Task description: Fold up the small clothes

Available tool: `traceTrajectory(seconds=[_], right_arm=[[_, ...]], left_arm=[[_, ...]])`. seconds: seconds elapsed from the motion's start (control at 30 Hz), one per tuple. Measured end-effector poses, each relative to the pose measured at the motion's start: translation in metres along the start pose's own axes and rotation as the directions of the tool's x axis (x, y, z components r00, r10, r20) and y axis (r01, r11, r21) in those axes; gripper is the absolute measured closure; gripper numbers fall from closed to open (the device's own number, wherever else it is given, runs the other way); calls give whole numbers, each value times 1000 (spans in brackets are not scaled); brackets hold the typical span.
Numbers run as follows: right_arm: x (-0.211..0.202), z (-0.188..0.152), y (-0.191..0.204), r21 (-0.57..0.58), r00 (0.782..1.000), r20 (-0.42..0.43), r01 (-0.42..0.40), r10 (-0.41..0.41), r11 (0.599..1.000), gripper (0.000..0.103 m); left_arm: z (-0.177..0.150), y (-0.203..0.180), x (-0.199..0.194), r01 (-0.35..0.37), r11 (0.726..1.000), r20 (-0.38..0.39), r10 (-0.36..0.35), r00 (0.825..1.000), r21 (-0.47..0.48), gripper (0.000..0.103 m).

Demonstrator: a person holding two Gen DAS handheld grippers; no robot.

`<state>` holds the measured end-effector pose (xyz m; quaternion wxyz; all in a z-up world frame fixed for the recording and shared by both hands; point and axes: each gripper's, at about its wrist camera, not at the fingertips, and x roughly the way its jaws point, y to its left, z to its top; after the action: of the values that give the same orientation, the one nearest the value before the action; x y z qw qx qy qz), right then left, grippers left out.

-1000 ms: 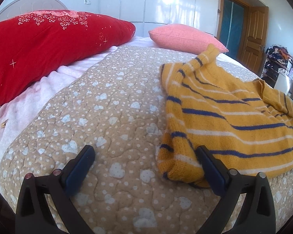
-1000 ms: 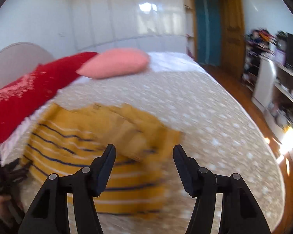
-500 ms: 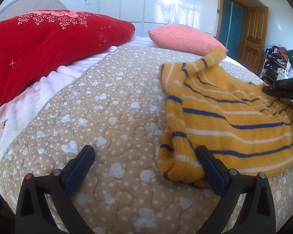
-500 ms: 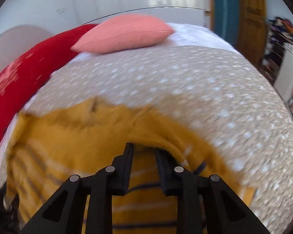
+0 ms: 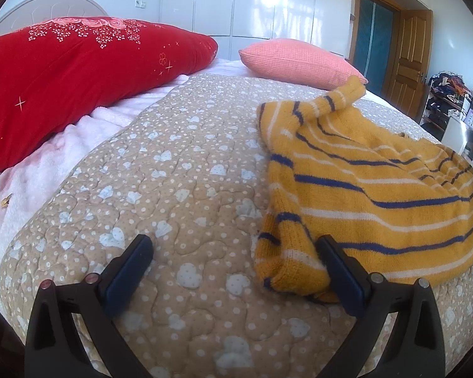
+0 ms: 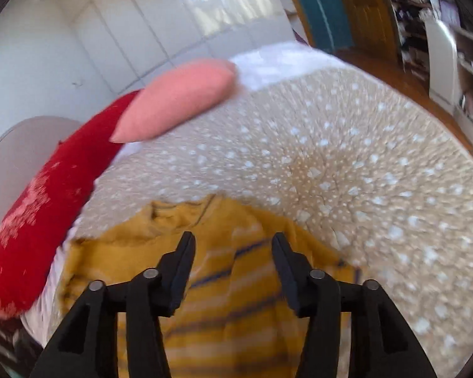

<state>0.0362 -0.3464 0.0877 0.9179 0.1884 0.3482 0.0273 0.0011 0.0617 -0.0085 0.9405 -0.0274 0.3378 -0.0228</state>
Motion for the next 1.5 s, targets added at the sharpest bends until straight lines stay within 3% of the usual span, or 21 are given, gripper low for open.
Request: traceTrajectory(seconds=[0.1,0.23,0.3,0.37,0.47,0.6,0.63,0.7,0.77,0.8,0.87,1.03,1.27,1.5], right_arm=[[-51,-39,-2,-36,1000,-6,-20,20,999,33],[-95,-93,-5,-74,998,0,57,-58,996,33],[-117,-114,-9,-77,994,16,105,-104,992,33],[-134,-126,-13,-50,995,27,101,-100,994,33],[-152,-131,-8,-60,993,55,113,-109,992,33],[-169,-130,19,-150,984,124,150,-132,977,29],[-171,-130,27,-165,983,133,144,-123,976,28],[-173,-130,39,-175,988,132,109,-86,979,27],[-172,-131,52,-189,991,121,82,-60,978,27],[-171,-132,59,-203,991,119,80,-56,976,27],[-169,-134,76,-241,991,116,87,-60,967,27],[-159,-137,113,-338,989,111,135,-102,931,25],[-121,-135,141,-275,994,0,105,-109,956,25],[-88,-149,176,-285,989,-83,92,-120,954,25]], left_arm=[[-1,3,-2,18,1000,5,-18,1000,-4,0],[7,-2,-8,-28,1000,-57,29,998,6,0],[13,-9,-27,-61,998,-21,61,998,14,1],[22,-22,-60,-75,997,67,72,995,35,1],[38,-34,-118,-111,993,204,102,974,33,1],[58,-39,-198,-165,986,371,160,915,-19,0],[61,-39,-211,-158,987,387,157,909,-29,0],[65,-36,-231,-113,993,390,122,913,-46,0],[63,-32,-246,-25,999,356,40,934,-46,0],[60,-29,-251,37,999,341,-22,940,-36,0],[55,-25,-253,91,995,316,-76,946,-34,0],[40,-11,-250,130,990,249,-111,962,-59,0],[24,30,-247,144,978,256,-101,961,-154,0],[11,71,-237,135,957,231,-74,970,-259,0]])
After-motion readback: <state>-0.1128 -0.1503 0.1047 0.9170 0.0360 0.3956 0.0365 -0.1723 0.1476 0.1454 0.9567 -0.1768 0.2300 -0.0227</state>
